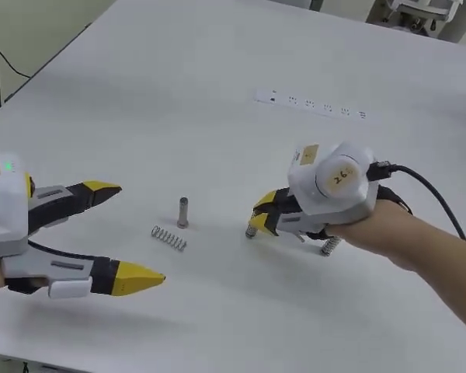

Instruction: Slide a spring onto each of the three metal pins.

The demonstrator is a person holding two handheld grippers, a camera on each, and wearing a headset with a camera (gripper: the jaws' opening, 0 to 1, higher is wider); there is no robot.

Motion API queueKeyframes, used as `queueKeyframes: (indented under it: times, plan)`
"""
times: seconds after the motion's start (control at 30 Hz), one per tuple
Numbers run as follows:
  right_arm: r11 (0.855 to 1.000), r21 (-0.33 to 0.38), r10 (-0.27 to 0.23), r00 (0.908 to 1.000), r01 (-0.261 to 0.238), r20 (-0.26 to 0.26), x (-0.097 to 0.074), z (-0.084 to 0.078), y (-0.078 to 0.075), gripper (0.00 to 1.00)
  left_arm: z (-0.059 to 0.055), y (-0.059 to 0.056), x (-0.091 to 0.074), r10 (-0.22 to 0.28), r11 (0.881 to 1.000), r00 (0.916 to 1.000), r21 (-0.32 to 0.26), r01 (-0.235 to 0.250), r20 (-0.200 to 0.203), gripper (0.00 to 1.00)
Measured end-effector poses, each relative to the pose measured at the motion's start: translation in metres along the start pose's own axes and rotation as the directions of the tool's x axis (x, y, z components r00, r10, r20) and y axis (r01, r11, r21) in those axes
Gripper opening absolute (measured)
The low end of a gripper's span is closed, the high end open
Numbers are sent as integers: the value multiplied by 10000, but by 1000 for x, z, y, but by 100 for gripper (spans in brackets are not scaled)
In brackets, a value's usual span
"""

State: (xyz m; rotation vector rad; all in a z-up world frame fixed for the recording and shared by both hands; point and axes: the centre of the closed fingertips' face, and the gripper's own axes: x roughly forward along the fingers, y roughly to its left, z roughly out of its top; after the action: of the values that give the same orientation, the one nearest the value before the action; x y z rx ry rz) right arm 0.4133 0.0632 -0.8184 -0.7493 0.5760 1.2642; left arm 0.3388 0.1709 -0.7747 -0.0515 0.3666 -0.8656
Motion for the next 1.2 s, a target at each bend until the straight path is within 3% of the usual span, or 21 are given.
queueKeyframes:
  times: [0.23,0.47,0.57,0.67,0.77,1.07,1.2]
  plan:
    - [9999,-1,-101,9999,101,23,-4,-1,-2,11,1,2,0,20,10000,10000,13,-20,0,94]
    - [9924,1226,-217,9972,127,722,-10,3,-5,12,7,2,0,-8,10000,10000,70,8,39,94]
    - [9807,1952,-306,9919,61,1233,-16,9,-6,11,8,2,0,-40,10000,10000,85,39,37,94]
    - [9674,2533,-434,9794,-82,1974,-24,18,-6,12,8,2,1,-84,9999,10000,84,84,18,94]
    - [9638,2657,-394,9727,-234,2287,-31,22,-1,13,7,2,2,-148,9997,9998,197,151,-135,94]
    - [9541,2960,-402,9599,-455,2773,-38,25,14,13,12,3,2,-163,9995,9998,256,166,-121,94]
    - [9534,2981,-407,9589,-469,2808,-40,23,20,13,10,1,2,-222,9994,9996,251,226,-178,94]
